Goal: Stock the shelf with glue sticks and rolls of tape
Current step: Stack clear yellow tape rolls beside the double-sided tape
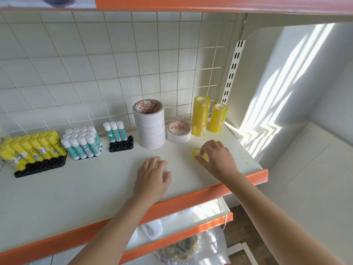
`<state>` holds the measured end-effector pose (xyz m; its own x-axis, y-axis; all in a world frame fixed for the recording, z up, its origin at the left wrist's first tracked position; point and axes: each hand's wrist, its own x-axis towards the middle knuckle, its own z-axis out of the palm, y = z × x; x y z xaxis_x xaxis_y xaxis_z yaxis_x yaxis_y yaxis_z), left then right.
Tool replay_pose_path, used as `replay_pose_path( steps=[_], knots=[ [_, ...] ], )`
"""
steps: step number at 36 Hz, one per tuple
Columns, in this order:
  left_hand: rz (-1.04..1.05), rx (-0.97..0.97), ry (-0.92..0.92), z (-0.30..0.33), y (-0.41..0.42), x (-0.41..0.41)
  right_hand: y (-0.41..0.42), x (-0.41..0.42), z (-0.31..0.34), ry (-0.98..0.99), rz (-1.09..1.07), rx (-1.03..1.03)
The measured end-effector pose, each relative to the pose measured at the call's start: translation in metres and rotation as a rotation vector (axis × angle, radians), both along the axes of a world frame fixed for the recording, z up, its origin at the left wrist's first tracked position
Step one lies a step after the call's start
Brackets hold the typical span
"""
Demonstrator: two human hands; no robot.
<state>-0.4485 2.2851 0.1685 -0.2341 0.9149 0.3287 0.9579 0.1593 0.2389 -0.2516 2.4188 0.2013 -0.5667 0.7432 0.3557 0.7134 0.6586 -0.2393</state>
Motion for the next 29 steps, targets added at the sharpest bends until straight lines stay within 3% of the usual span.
replay_pose_path(
  steps=[5,15,22,29],
  knots=[
    [-0.021,0.001,0.100,0.001,0.005,0.002,0.000,0.008,-0.001,-0.078,-0.080,-0.135],
    [-0.101,0.017,0.173,0.009,0.017,0.011,0.002,0.009,-0.005,-0.009,-0.045,-0.122],
    [-0.164,0.041,0.108,0.012,0.034,0.037,0.008,0.020,0.003,0.203,-0.003,0.047],
    [-0.136,0.073,0.015,0.006,0.044,0.054,0.029,0.018,0.041,0.295,-0.025,0.178]
  ],
)
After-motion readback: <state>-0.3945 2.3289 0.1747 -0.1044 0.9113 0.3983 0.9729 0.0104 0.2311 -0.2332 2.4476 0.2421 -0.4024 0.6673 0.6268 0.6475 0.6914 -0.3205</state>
